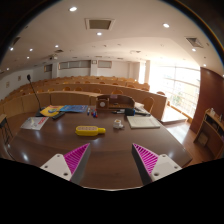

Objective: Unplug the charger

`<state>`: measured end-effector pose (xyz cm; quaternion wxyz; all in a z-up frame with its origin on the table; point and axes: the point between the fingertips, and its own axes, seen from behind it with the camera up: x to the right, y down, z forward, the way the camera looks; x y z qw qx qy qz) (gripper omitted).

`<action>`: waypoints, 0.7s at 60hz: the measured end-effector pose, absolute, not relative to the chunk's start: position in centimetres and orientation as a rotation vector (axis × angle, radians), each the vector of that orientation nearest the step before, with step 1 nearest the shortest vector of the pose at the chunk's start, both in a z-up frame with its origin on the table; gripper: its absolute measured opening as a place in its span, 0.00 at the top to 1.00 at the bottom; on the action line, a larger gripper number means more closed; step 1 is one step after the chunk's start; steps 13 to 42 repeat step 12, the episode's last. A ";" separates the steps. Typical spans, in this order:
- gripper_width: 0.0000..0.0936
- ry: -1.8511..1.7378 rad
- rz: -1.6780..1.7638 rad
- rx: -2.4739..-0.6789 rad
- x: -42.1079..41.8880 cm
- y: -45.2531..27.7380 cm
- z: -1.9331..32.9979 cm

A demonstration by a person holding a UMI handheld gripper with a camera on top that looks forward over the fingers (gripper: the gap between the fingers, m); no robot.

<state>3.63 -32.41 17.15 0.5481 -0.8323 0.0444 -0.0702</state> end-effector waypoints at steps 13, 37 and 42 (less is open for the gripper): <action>0.09 0.098 -0.195 -1.968 3.7 -33.3 18.0; 0.09 0.098 -0.195 -1.968 3.7 -33.3 18.0; 0.09 0.098 -0.195 -1.968 3.7 -33.3 18.0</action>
